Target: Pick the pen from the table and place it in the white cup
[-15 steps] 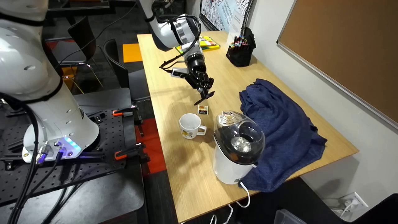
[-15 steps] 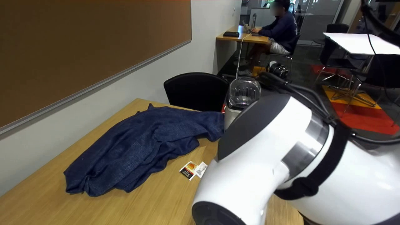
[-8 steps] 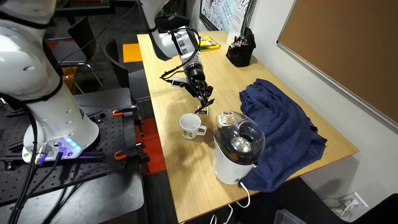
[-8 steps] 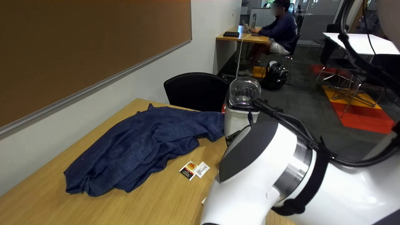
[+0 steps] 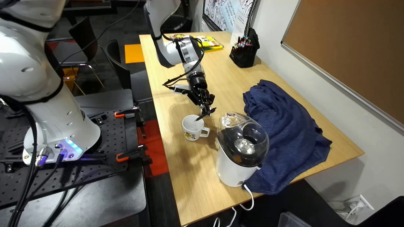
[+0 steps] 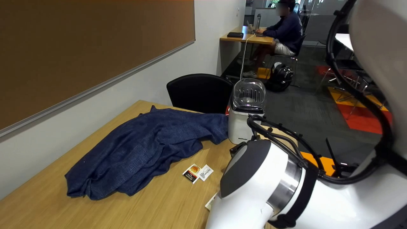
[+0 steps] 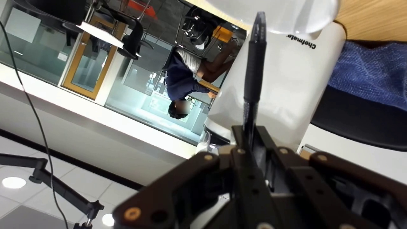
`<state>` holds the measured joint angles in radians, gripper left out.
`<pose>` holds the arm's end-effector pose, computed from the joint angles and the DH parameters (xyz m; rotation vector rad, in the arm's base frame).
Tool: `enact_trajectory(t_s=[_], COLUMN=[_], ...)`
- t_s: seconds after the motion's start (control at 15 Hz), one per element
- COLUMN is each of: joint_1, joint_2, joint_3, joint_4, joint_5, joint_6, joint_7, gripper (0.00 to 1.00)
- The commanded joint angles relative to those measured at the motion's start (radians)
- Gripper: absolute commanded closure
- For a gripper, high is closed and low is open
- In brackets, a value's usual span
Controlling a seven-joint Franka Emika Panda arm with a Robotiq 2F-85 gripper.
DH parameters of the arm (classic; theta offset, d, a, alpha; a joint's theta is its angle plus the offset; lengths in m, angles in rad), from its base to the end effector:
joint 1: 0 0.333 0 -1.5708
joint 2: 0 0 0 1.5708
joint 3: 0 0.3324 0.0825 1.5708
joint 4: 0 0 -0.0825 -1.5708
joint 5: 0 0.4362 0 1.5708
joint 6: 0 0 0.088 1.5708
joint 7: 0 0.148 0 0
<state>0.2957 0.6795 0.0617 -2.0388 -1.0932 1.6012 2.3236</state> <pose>0.5152 0.0585 0.0599 1.5517 -1.0722 0.7192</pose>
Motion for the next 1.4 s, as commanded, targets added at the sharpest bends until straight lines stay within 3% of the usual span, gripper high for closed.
enact_trajectory(t_s=[0.0, 0.07, 0.33, 0.67, 1.33], joint_1=[-0.021, -0.021, -0.020, -0.013, 0.000], joint_2=[0.031, 0.037, 0.057, 0.039, -0.140], joint_3=[0.027, 0.030, 0.036, 0.038, 0.038], joint_4=[0.028, 0.031, 0.042, 0.033, -0.030], joint_5=[-0.013, -0.012, -0.011, -0.016, -0.025], joint_6=[0.010, 0.012, 0.015, 0.006, -0.080], joint_7=[0.012, 0.010, 0.010, 0.021, 0.085], gripper=[0.97, 0.67, 0.42, 0.02, 0.00])
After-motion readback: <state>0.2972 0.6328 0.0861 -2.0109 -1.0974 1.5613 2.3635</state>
